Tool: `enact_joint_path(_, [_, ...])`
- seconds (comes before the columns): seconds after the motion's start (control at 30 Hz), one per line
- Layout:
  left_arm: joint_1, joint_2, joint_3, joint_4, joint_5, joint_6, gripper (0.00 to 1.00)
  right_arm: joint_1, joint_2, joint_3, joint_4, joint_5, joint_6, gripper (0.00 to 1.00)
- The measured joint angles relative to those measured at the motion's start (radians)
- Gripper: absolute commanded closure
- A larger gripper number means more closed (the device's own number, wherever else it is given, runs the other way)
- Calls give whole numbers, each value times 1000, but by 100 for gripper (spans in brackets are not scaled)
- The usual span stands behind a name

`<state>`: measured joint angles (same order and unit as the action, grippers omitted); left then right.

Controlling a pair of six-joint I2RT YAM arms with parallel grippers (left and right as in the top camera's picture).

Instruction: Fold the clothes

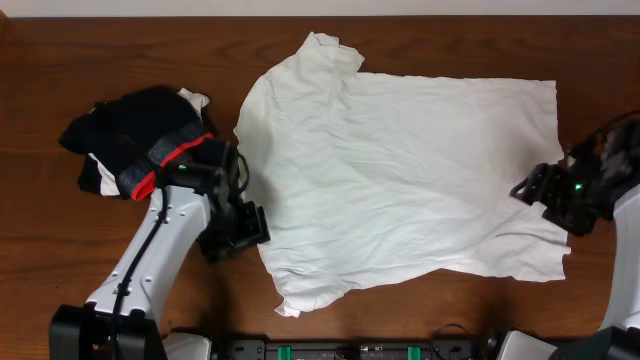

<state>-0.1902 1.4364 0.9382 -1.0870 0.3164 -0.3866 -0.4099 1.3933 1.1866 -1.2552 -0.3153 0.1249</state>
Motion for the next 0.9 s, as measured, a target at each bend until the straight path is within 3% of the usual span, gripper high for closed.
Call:
enact_joint_path(0.37, [-296,-1,-188,24,123,-203,28,29,0,-1,8,49,24,25])
enact_joint_path(0.53, [-406,-1,-267,146,154,-276,29,29,0,-1,25,55,25,25])
enact_joint_path(0.7, [-434,-1,-275,246,155,-303,35,29,0,-2,35,55,25,25])
enact_joint_path(0.77, [-434,-1,-275,275,146,-315,50,29,0,-2,37,55,25,25])
enact_joint_path(0.9, [-433,-1,-275,272,145,-326,92,29,0,-2,37,55,25,25])
